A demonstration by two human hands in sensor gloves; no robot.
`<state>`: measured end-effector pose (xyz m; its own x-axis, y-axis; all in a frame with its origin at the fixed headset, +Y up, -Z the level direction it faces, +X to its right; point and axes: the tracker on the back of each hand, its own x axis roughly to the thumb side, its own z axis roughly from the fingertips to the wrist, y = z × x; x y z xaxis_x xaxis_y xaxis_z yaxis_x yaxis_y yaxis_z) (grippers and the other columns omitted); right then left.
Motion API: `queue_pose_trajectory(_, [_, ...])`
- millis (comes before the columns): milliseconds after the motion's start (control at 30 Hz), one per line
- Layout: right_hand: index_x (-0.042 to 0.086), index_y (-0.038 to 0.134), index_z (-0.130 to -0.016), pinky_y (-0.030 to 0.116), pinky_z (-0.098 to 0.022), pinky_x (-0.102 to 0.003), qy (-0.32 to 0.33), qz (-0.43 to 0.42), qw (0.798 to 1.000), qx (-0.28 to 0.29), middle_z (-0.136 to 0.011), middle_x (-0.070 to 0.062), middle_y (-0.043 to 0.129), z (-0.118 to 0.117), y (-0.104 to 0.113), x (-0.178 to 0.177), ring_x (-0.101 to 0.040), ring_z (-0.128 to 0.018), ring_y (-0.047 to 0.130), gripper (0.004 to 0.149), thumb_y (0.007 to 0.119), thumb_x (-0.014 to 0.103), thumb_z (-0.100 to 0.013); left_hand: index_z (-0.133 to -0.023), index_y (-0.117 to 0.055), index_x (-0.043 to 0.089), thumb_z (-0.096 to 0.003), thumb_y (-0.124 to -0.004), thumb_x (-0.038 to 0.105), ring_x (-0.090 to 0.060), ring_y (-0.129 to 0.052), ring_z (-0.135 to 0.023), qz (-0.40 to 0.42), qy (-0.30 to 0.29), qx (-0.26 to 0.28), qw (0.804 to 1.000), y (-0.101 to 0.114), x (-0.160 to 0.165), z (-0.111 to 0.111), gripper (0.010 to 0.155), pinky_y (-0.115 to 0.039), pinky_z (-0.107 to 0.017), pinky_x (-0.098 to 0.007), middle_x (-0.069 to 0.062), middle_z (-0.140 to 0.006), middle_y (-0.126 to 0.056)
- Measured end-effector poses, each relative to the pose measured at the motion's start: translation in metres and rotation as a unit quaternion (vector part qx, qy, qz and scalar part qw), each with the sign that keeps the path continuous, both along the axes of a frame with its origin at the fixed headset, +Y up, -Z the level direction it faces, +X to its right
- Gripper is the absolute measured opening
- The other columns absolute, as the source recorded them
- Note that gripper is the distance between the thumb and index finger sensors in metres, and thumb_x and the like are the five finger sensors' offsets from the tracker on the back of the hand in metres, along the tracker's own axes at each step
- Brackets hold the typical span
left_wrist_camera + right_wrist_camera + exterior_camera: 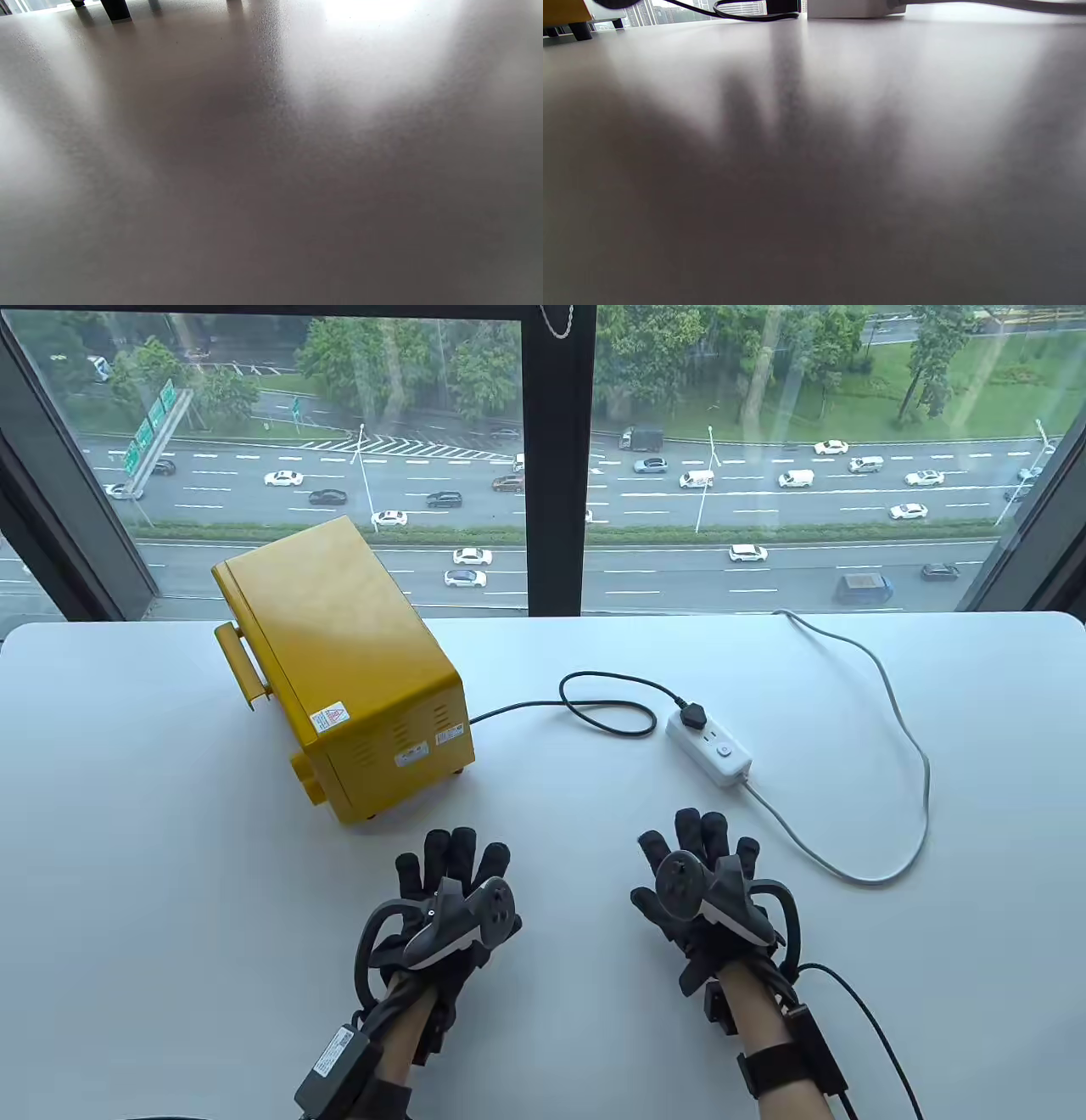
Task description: Unplug the oven
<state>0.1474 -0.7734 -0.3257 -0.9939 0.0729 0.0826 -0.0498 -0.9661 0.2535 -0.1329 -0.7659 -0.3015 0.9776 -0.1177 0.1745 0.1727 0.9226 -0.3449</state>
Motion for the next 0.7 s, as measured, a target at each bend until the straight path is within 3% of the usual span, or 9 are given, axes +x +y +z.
queue_pose_trajectory(333, [0.043, 0.013, -0.110, 0.008, -0.081, -0.065, -0.029, -0.018, 0.999, -0.006, -0.118, -0.005, -0.011, -0.011, 0.005, 0.010, -0.033, -0.109, -0.009, 0.073, 0.053, 0.065, -0.053, -0.102, 0.013, 0.037, -0.0470, -0.030, 0.062, -0.036, 0.022, -0.103, -0.012, 0.003, -0.008, 1.000, -0.003, -0.001, -0.003, 0.074, 0.002, -0.077, -0.062, -0.005, -0.111, 0.024])
queue_pose_trajectory(567, [0.042, 0.010, -0.109, 0.007, -0.081, -0.065, -0.086, -0.033, 0.996, 0.013, -0.117, -0.006, -0.012, -0.053, 0.029, 0.031, -0.033, -0.108, -0.011, 0.078, 0.058, 0.065, -0.052, -0.102, 0.014, 0.037, -0.0470, -0.030, 0.062, -0.036, 0.022, -0.102, -0.015, 0.010, -0.012, 1.000, -0.003, -0.004, -0.005, 0.075, 0.003, -0.077, -0.062, -0.005, -0.110, 0.024])
queue_pose_trajectory(700, [0.041, 0.004, -0.107, 0.008, -0.081, -0.066, -0.154, -0.027, 0.988, 0.005, -0.116, -0.008, -0.015, -0.090, 0.043, 0.049, -0.035, -0.107, -0.012, 0.082, 0.060, 0.065, -0.051, -0.102, 0.014, 0.037, -0.0469, -0.030, 0.062, -0.036, 0.022, -0.103, -0.014, 0.017, -0.014, 1.000, -0.003, -0.007, -0.005, 0.074, 0.002, -0.077, -0.062, -0.006, -0.110, 0.024])
